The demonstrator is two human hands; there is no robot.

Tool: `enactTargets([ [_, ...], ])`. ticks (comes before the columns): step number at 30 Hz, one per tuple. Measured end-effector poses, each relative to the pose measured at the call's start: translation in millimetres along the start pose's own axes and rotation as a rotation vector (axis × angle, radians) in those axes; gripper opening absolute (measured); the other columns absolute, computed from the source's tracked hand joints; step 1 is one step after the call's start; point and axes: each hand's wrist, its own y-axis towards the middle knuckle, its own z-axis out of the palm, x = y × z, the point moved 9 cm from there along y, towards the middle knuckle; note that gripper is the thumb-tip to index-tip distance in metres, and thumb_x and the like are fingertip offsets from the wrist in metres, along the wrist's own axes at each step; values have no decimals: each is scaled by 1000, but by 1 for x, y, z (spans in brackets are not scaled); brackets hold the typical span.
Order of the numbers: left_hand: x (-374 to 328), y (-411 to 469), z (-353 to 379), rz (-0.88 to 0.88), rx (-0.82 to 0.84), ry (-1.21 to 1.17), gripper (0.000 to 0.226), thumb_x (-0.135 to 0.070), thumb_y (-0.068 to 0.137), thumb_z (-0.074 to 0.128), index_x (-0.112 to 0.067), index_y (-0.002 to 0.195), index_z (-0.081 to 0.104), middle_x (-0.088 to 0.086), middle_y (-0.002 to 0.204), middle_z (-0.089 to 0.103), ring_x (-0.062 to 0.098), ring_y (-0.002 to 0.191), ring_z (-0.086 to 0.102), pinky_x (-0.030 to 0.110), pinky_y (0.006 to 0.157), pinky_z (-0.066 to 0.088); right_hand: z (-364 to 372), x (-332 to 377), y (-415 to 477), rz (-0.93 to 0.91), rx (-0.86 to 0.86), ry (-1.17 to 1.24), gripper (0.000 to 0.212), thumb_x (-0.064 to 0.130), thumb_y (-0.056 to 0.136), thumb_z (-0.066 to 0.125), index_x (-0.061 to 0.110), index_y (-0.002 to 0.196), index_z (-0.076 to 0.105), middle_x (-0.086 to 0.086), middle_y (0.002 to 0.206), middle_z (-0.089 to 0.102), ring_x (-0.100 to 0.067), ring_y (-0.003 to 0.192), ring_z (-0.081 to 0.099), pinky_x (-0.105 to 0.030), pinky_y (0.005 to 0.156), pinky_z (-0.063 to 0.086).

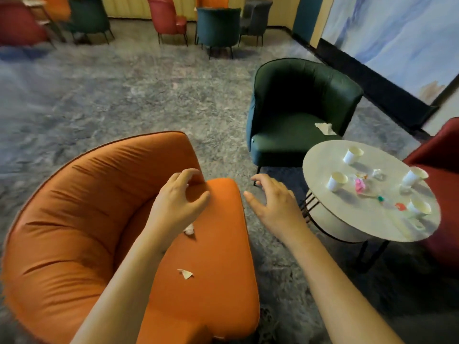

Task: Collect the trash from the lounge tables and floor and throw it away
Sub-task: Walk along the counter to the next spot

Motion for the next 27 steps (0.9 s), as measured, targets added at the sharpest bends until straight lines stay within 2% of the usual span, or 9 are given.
enactTargets([
  [4, 55, 25, 11, -222, -114, 28, 46, -37, 83, 62, -29, 126, 47, -7, 120, 49, 4, 103, 46, 23, 83, 37, 56, -11, 66, -138, 178, 31, 41, 43, 89, 50, 22, 124, 47, 2, 124, 55, -19, 117, 48, -35, 93, 33],
  [8, 109, 24, 29, -458, -207, 48, 47, -38, 82, 62, -29, 125, 47, -11, 115, 46, 5, 102, 46, 24, 81, 36, 123, -17, 112, -254, 362, 62, 42, 41, 88, 53, 20, 124, 48, -1, 117, 57, -22, 113, 50, -37, 90, 36],
  [12, 161, 4, 58, -650, -243, 67, 46, -38, 81, 63, -30, 123, 48, -11, 112, 47, 8, 104, 49, 25, 80, 37, 195, -17, 133, -384, 529, 35, 42, 44, 90, 49, 22, 126, 45, 0, 120, 55, -21, 113, 48, -35, 86, 34],
  [17, 236, -31, 113, -851, -264, 62, 47, -42, 80, 61, -33, 123, 45, -10, 114, 48, 9, 106, 47, 25, 79, 38, 288, -28, 145, -441, 630, 46, 43, 44, 90, 48, 23, 127, 44, 2, 125, 53, -19, 115, 46, -31, 88, 33],
  [21, 305, -67, 191, -1053, -222, 11, 54, -38, 79, 66, -34, 127, 42, -4, 131, 44, 15, 120, 42, 29, 92, 40, 378, -54, 138, -439, 706, 27, 49, 43, 89, 50, 23, 133, 39, 1, 134, 46, -19, 123, 41, -34, 98, 33],
  [23, 334, -83, 227, -1115, -202, 24, 59, -37, 76, 69, -36, 128, 42, -3, 136, 40, 19, 125, 38, 31, 95, 36, 422, -65, 129, -447, 723, 30, 52, 41, 87, 54, 25, 134, 38, 2, 136, 44, -19, 124, 40, -35, 98, 33],
  [27, 382, -115, 278, -1189, -189, 56, 68, -32, 72, 73, -31, 132, 43, 6, 132, 37, 26, 122, 38, 33, 96, 36, 503, -82, 109, -478, 770, -4, 62, 37, 83, 61, 24, 138, 35, 0, 140, 38, -25, 124, 40, -39, 97, 35],
])
